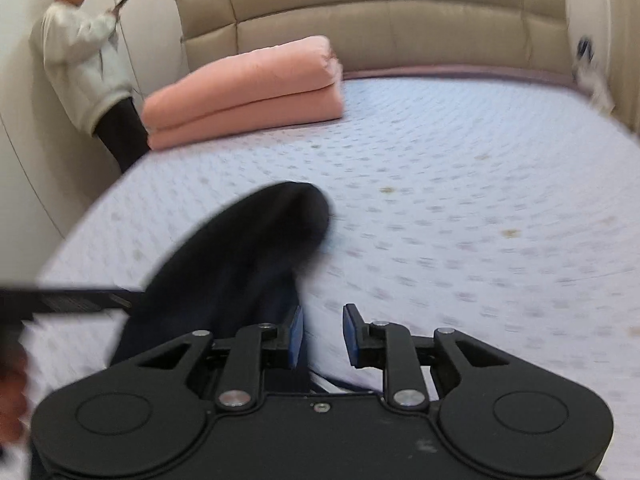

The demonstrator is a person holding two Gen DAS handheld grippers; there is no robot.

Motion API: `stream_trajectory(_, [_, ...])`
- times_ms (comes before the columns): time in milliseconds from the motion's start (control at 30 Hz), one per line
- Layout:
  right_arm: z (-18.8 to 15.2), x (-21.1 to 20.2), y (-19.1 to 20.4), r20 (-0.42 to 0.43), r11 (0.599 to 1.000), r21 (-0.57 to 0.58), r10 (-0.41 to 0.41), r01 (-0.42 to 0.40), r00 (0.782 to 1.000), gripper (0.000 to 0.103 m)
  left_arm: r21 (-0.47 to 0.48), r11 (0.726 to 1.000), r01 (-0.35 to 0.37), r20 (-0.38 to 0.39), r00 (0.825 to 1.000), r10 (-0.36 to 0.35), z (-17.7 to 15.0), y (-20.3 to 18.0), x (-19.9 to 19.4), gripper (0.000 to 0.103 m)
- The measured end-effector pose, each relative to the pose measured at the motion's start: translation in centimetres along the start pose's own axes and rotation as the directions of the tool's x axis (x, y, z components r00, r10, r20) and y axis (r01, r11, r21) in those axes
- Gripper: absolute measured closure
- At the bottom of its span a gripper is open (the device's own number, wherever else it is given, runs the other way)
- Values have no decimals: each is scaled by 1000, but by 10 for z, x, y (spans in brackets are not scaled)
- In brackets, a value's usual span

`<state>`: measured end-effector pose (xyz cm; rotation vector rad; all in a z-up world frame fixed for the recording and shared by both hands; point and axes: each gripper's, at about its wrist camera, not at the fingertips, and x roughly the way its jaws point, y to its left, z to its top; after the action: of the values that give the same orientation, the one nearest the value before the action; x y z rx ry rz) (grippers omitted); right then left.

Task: Fold large clothes
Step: 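Lift the hem with both grippers toward the hood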

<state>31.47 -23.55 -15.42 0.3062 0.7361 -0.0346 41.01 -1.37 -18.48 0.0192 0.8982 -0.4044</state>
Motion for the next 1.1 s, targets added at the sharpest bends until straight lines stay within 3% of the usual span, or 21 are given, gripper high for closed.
stream_trajectory(200, [17,73,6,-80,987,99,134,-126,988,68,3,999,39,-23,999,-39,6,-5,59,63])
stream_trajectory(333, [18,104,2,-105,981,165,116,-97,988,62,22,999,30,-51,998,-28,3,-3,90,63])
stream_trajectory(433, [17,123,-8,-131,968,241,100,-66,986,47,102,995,13,-44,999,-9,1,-11,99,64])
stream_trajectory(467, [17,128,-10,-140,962,265,110,-70,984,48,146,989,-12,-36,999,17,0,-17,99,73])
stream_trajectory(500, [16,133,-11,-139,955,282,137,-93,981,48,187,981,-54,-17,998,59,-2,-22,99,88])
stream_trajectory(533, [16,135,-9,-135,954,277,157,-114,978,50,201,978,-55,-11,998,59,-3,-23,97,89])
stream_trajectory(600, [20,136,-1,-128,969,221,141,-110,982,78,167,985,-41,25,999,38,-2,-15,85,95])
stream_trajectory(700, [28,115,1,-58,984,148,113,-103,992,93,29,998,48,169,984,-52,1,20,31,96])
stream_trajectory(767, [36,80,-6,32,988,122,92,-95,995,93,-84,988,127,259,960,-102,1,53,-13,96])
stream_trajectory(833, [42,41,-13,113,991,96,85,-96,990,93,-160,976,147,292,952,-95,-3,80,-40,96])
stream_trajectory(900, [44,14,-19,147,992,67,97,-108,984,93,-224,958,177,290,951,-108,-11,104,-51,95])
stream_trajectory(967, [40,-5,-27,167,996,53,69,-78,984,94,-269,951,154,250,964,-86,-25,124,-51,95])
stream_trajectory(1033, [29,-1,-39,124,996,65,45,-53,991,94,-267,959,92,169,984,-48,-42,135,-39,95])
stream_trajectory(1100, [10,18,-48,32,998,64,22,-24,999,94,-220,975,30,38,999,-22,-58,137,-20,92])
